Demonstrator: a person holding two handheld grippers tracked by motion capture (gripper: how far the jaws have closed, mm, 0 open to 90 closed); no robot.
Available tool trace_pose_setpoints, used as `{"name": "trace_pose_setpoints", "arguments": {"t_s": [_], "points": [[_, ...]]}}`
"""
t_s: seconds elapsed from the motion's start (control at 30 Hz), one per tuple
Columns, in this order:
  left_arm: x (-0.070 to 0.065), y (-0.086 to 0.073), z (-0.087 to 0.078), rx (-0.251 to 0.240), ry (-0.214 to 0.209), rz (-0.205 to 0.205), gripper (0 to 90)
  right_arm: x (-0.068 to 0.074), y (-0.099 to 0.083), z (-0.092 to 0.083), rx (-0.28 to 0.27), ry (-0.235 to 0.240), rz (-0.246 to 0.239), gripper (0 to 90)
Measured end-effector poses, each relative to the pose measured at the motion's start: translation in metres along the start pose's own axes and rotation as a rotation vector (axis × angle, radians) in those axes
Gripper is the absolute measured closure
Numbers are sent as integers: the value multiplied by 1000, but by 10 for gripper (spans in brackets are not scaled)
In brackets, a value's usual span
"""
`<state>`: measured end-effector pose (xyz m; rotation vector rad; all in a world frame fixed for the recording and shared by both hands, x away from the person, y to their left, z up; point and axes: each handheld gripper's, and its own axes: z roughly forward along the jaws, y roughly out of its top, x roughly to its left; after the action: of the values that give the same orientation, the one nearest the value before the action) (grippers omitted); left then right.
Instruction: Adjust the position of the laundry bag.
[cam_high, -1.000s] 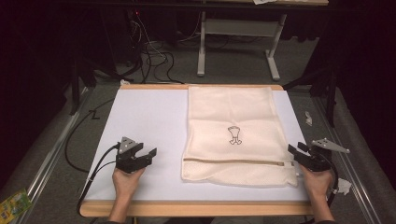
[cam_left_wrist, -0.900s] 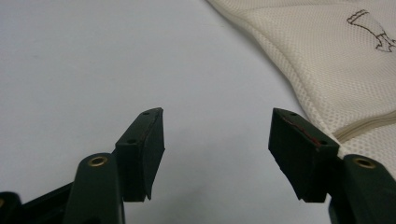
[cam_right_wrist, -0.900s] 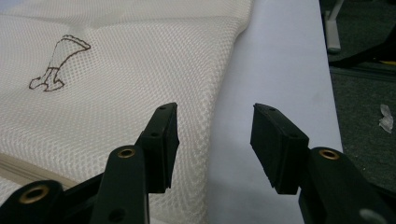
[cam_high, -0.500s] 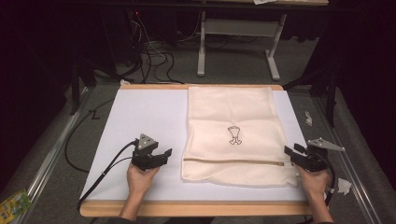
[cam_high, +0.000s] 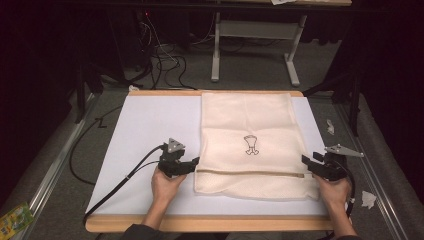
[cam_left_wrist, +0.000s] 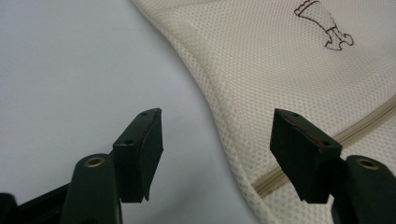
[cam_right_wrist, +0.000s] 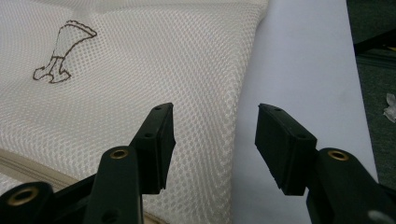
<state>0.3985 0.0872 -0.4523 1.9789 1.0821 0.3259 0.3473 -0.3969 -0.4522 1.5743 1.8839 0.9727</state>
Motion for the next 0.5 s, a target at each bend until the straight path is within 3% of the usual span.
{"name": "trace_pose_setpoints", "arguments": {"t_s": [0.27, 0.33, 0.5], "points": [[-8, 2, 18, 31, 24, 5, 354, 1, 2, 7, 44, -7, 1, 531], [-8, 1, 25, 41, 31, -25, 361, 1, 2, 10, 64, -2, 1, 554], [-14, 2, 35, 77, 26, 6, 423, 1, 2, 14, 85, 2, -1, 596]]}}
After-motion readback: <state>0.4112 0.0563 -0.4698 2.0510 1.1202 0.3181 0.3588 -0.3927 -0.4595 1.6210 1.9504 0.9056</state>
